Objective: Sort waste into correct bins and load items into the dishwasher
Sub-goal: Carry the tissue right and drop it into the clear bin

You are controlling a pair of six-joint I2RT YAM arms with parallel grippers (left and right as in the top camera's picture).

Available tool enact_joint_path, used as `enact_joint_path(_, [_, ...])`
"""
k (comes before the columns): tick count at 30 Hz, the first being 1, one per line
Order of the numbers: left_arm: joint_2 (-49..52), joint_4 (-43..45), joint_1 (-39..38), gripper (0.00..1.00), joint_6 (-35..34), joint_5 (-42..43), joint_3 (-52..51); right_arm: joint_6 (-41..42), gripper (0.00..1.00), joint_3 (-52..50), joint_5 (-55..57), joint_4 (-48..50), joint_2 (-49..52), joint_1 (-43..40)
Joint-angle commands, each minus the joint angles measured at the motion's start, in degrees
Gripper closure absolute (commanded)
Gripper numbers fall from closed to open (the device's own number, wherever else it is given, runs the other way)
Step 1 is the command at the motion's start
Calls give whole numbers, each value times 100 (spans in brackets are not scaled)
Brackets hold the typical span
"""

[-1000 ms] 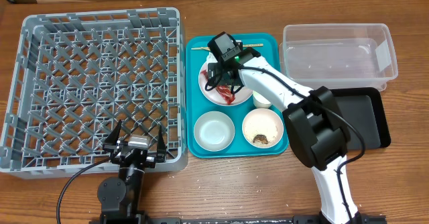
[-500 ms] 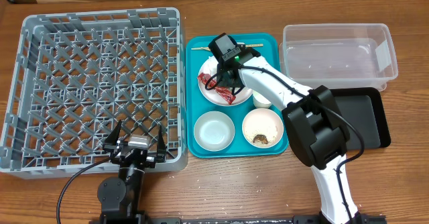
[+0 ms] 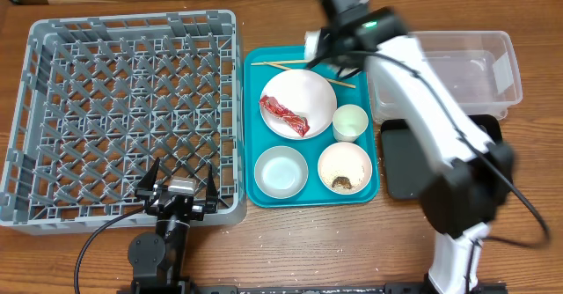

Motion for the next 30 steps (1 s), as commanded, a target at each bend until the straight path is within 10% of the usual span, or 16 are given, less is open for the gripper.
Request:
enact_joint_path(1, [-26, -7, 31, 0, 48, -35, -33, 31, 96, 142, 26, -229, -452, -525])
enact_joint_path(15, [-26, -7, 31, 0, 48, -33, -33, 348, 94, -389, -33, -398, 402, -1956])
enact_joint_path(18, [-26, -7, 31, 0, 48, -33, -33, 343, 78, -398, -46, -472, 490, -1958])
enact_joint_path(22, [-26, -7, 31, 0, 48, -33, -33, 63, 14, -343, -247, -560, 442, -1958])
enact_joint_path(30, [-26, -7, 31, 0, 48, -33, -33, -1661, 6, 605, -1655, -1329, 92, -1711])
